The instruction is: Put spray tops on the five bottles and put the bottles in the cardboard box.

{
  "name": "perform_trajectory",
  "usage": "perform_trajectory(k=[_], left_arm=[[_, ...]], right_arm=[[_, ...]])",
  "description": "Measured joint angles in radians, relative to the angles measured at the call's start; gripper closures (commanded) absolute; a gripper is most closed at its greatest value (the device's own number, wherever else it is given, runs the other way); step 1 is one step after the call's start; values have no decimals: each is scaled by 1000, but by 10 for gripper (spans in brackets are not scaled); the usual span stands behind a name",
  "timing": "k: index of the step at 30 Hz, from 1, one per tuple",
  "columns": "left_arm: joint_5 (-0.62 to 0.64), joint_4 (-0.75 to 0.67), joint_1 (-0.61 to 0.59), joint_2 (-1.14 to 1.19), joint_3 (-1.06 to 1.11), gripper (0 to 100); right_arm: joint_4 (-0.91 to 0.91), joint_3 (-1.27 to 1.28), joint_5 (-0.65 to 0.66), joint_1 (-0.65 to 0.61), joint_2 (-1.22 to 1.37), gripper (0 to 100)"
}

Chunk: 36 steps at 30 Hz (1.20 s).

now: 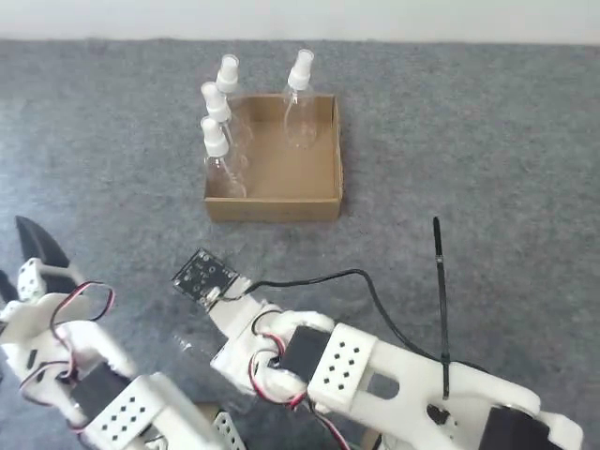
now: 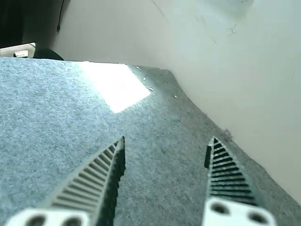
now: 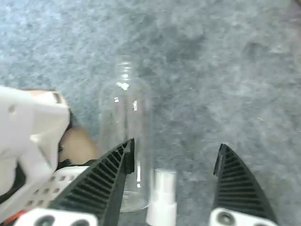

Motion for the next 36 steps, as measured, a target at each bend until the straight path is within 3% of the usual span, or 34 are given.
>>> perform_trajectory(k=[12, 25, 36], left_arm=[[48, -9, -64, 0, 0, 743], [48, -9, -64, 0, 0, 743], [48, -9, -64, 0, 0, 743]], right_arm=[[-209, 104, -28, -69, 0, 779], [-242, 14, -32, -43, 216, 782], [-224, -34, 104, 57, 253, 782]])
